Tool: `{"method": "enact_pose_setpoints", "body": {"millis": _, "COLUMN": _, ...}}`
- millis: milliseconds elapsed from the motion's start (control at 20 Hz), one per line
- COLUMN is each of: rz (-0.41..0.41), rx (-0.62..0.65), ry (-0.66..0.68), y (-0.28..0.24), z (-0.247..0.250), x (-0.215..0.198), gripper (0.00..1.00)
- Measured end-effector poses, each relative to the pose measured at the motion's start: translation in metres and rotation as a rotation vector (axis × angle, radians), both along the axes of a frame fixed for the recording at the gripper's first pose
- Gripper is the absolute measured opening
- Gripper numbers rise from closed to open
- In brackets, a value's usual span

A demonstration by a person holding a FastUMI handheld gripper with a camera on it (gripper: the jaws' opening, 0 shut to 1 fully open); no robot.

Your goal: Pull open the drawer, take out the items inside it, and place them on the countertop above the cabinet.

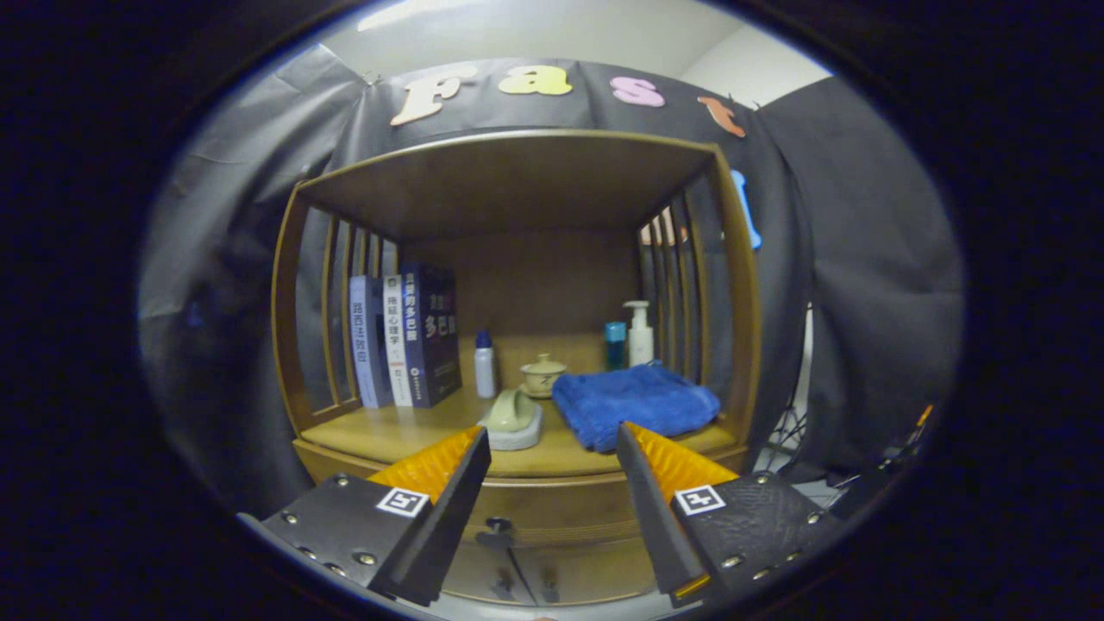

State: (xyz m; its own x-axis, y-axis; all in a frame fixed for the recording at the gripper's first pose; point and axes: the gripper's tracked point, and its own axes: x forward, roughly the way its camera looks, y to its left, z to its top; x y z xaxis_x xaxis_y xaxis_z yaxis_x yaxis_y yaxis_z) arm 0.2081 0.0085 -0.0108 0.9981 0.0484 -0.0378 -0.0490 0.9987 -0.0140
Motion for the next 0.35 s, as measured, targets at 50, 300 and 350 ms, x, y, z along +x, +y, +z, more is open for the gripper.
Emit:
{"method": "enact_pose_setpoints", "body": {"millis": 50, "rz": -0.003, "rx": -0.005, "ry": -0.012, "y": -0.011, "z": 0.008, "x": -0.004, "gripper": 0.88}}
{"method": "enact_pose_setpoints", "body": {"millis": 300, "rz": 0.044, "rx": 0.018, "ry": -0.043, "y": -0.066, "z": 0.015, "x": -0.021, "gripper": 0.82}}
{"method": "enact_pose_setpoints", "body": {"millis": 350, "rz": 0.066, "rx": 0.022, "ry": -0.042, "y": -0.075, "z": 0.012, "x": -0.023, "gripper": 0.82}}
